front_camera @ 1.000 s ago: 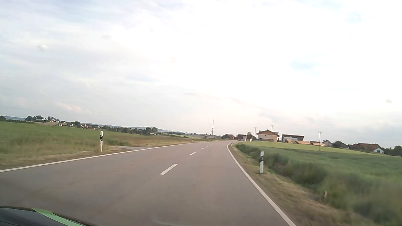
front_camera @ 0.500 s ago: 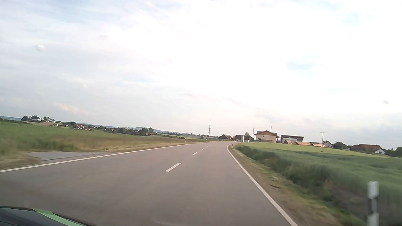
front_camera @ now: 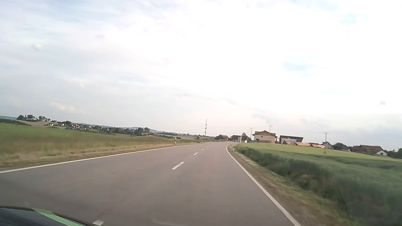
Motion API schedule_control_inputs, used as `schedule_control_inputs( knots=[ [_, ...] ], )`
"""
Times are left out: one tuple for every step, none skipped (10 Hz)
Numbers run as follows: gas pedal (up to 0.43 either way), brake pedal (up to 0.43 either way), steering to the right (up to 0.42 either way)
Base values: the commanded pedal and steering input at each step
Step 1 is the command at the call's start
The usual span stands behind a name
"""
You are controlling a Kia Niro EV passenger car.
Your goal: Follow the waypoints while adhering to traffic rules and regulations
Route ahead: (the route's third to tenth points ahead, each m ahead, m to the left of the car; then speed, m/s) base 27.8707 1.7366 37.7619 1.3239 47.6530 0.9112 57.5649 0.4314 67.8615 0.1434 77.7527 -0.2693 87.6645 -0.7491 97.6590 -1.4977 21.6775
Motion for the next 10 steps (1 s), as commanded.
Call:
schedule_control_inputs(
  knots=[
    [0.138, 0.000, 0.006],
    [0.138, 0.000, 0.006],
    [0.138, 0.000, 0.006],
    [0.138, 0.000, 0.006],
    [0.138, 0.000, 0.006],
    [0.138, 0.000, 0.005],
    [0.118, 0.000, 0.004],
    [0.000, 0.000, 0.004],
    [0.000, 0.000, 0.004],
    [0.000, 0.000, 0.004]
  ],
)
